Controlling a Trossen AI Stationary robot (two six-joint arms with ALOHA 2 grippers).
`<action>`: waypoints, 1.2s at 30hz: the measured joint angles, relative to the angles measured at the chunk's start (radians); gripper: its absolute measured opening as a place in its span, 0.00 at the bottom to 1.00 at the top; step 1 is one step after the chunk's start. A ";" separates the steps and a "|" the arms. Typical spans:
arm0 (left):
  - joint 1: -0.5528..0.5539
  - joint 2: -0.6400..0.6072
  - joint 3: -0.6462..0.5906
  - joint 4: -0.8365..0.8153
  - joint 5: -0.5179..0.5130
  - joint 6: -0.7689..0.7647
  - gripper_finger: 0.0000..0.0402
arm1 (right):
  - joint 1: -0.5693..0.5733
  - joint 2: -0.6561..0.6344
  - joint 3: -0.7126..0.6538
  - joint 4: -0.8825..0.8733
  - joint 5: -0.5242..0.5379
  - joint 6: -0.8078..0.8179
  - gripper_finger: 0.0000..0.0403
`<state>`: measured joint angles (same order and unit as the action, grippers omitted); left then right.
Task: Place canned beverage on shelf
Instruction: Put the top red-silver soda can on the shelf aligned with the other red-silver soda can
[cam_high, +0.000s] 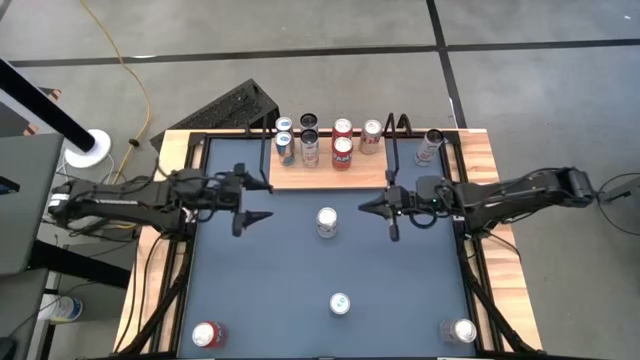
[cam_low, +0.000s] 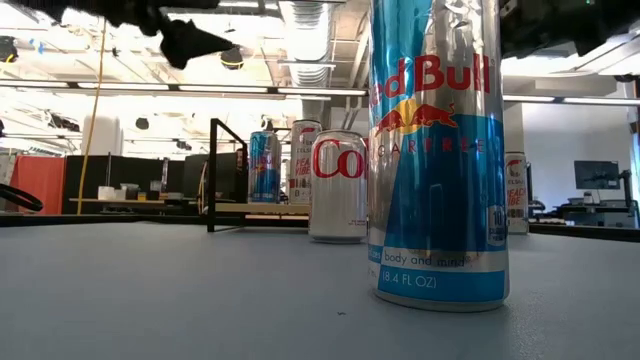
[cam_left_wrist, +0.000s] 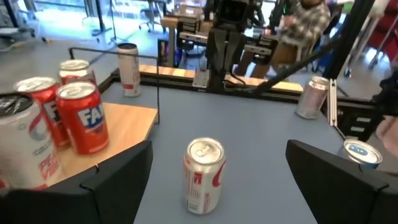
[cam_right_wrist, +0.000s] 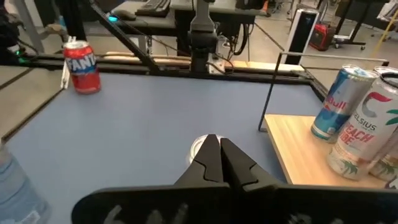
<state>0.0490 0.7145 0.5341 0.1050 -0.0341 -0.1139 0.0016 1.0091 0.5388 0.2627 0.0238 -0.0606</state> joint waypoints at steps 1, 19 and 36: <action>0.000 -0.029 -0.030 0.021 -0.002 -0.001 0.89 | -0.005 0.010 0.004 0.005 0.000 0.000 0.00; 0.002 -0.431 -0.386 0.141 -0.038 -0.011 0.89 | -0.024 0.209 0.171 0.005 -0.079 0.000 0.29; 0.003 -0.499 -0.523 0.137 0.009 -0.035 0.89 | -0.035 0.255 0.211 0.044 -0.066 0.058 0.67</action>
<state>0.0521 0.2153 0.0109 0.2425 -0.0251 -0.1486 -0.0331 1.2642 0.7495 0.3071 -0.0425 -0.0029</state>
